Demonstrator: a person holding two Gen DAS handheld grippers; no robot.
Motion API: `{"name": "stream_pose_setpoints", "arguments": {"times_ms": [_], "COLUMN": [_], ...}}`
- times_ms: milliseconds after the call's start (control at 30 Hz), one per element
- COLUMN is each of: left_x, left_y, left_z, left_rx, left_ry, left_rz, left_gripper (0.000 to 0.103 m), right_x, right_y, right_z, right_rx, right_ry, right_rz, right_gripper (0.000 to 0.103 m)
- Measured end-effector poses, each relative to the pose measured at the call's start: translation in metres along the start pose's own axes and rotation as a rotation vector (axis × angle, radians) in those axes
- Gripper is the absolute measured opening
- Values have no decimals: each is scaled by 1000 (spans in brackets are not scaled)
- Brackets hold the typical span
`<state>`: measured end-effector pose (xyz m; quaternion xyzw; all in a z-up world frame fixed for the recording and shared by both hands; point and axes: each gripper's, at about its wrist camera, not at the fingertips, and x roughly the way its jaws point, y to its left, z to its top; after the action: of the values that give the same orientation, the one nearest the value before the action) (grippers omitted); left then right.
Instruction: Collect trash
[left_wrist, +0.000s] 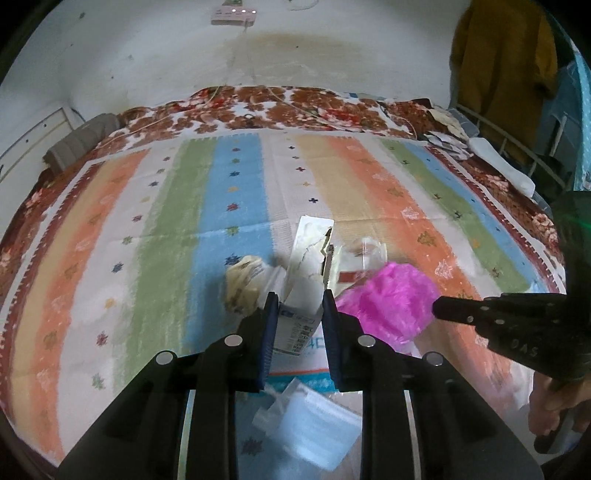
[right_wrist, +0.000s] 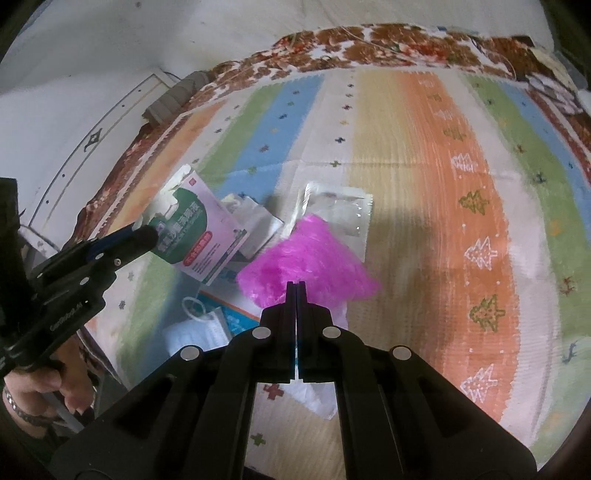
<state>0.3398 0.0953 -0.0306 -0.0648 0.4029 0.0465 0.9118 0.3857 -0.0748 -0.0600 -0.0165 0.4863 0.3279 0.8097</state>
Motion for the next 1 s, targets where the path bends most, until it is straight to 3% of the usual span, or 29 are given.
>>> {"name": "stream_pose_setpoints", "arguments": {"times_ms": [600,1000], "left_x": [-71,-101], "left_y": [14,19], "left_z": [-20,-39], "left_rx": [-153,-202], "left_ry": [45,52], "left_rz": [-64,-88], "left_gripper": [23,23], "right_x": [-73,-100], "right_y": [54,67], "right_z": [-32,-54], "right_rx": [-161,-151], "right_ry": [-100,-140], "right_rz": [-93,-85], "right_gripper": [0,0]}}
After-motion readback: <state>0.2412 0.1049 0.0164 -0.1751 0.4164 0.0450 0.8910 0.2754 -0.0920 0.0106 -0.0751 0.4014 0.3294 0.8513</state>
